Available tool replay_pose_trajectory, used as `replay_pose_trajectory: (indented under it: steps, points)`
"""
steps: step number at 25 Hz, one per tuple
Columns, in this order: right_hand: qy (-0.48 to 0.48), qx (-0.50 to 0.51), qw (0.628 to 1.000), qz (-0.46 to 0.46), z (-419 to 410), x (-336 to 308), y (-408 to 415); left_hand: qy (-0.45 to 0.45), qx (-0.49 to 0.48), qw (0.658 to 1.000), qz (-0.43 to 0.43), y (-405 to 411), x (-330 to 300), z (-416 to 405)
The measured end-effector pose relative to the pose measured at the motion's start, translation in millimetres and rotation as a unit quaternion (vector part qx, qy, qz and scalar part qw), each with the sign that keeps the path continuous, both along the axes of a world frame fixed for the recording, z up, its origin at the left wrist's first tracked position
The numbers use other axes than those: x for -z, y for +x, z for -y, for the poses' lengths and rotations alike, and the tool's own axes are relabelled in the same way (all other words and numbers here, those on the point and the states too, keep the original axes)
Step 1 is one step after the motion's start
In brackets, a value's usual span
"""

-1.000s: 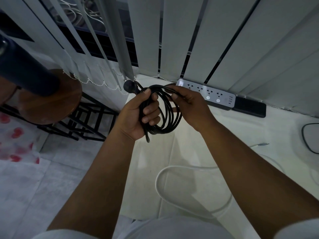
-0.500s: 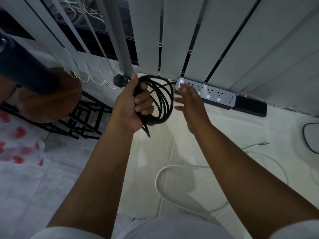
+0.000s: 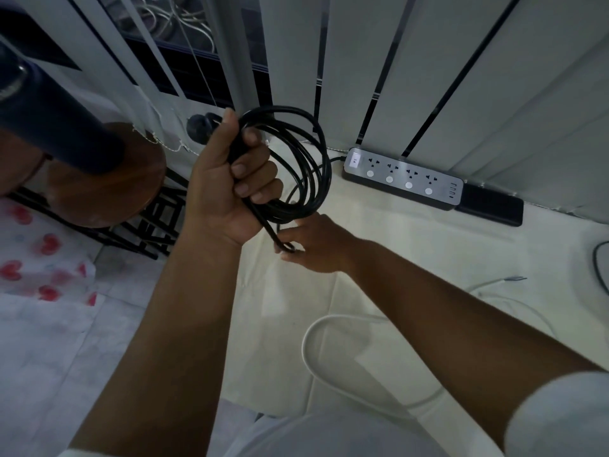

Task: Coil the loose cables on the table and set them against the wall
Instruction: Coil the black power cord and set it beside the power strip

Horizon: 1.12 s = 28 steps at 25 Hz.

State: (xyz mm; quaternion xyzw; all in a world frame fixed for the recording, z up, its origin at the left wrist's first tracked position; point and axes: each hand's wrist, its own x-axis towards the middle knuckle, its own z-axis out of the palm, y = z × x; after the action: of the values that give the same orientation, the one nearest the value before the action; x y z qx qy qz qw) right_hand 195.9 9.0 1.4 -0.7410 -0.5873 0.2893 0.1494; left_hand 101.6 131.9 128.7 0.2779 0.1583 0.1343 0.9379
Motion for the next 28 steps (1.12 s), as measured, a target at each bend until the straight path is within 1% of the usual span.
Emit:
replay_pose_trajectory:
  steps: [1, 3, 4, 6, 8, 10, 12, 14, 15, 17, 19, 21, 22, 23, 25, 26, 28]
  points:
    - [-0.022, -0.005, 1.000, 0.014, -4.4, 1.7, 10.8, 0.003, -0.004, 1.000, -0.006, -1.5, -0.7, -0.5]
    - [-0.055, 0.029, 0.998, 0.002, -12.4, 2.0, 32.0, 0.010, -0.015, 1.000, -0.022, -6.1, -2.3, -4.6]
    - [-0.073, 0.024, 0.997, 0.022, -16.6, 3.0, 42.5, 0.017, -0.018, 0.999, -0.030, -8.9, -3.1, -8.0]
    - [-0.093, -0.044, 0.983, 0.153, -25.5, 8.2, 63.3, 0.036, -0.017, 0.998, -0.043, -14.8, -4.5, -14.3]
    - [-0.102, -0.090, 0.967, 0.217, -36.6, 11.8, 79.4, 0.054, -0.015, 0.997, -0.060, -20.0, -5.1, -19.5]
    - [-0.085, -0.136, 0.958, 0.240, -52.7, 15.5, 89.5, 0.063, -0.012, 0.994, -0.087, -23.2, -3.4, -23.8]
    - [-0.072, -0.137, 0.959, 0.235, -69.6, 14.0, 95.0, 0.066, -0.015, 0.990, -0.127, -23.6, 1.9, -26.1]
    - [-0.063, -0.136, 0.955, 0.254, -85.3, 7.1, 100.6, 0.069, -0.026, 0.981, -0.179, -20.8, 11.2, -27.0]
    - [-0.044, -0.140, 0.954, 0.262, -92.3, 3.4, 104.3, 0.073, -0.037, 0.975, -0.209, -19.2, 16.8, -27.2]
    - [-0.022, -0.139, 0.960, 0.240, -103.0, -4.6, 109.0, 0.089, -0.059, 0.959, -0.264, -15.3, 29.6, -28.0]
    - [-0.014, -0.111, 0.976, 0.189, -109.9, -11.4, 110.4, 0.109, -0.084, 0.941, -0.308, -7.5, 42.3, -28.3]
    - [0.011, -0.065, 0.989, 0.133, -113.4, -12.8, 109.0, 0.140, -0.131, 0.916, -0.351, 4.4, 56.1, -27.1]
    - [0.020, -0.032, 0.995, 0.095, -113.5, -12.8, 107.8, 0.151, -0.158, 0.903, -0.369, 13.0, 63.4, -25.1]
    - [0.026, 0.017, 0.999, 0.036, -112.9, -14.1, 107.4, 0.156, -0.182, 0.893, -0.380, 23.2, 71.2, -22.1]
    - [0.050, 0.128, 0.985, -0.102, -110.6, -17.3, 110.4, 0.149, -0.217, 0.880, -0.395, 45.3, 86.5, -15.0]
    - [0.064, 0.161, 0.973, -0.149, -108.3, -18.9, 113.1, 0.140, -0.226, 0.878, -0.399, 56.2, 93.8, -12.3]
    - [0.076, 0.190, 0.958, -0.200, -102.0, -21.3, 117.1, 0.121, -0.228, 0.881, -0.397, 77.5, 107.2, -10.1]
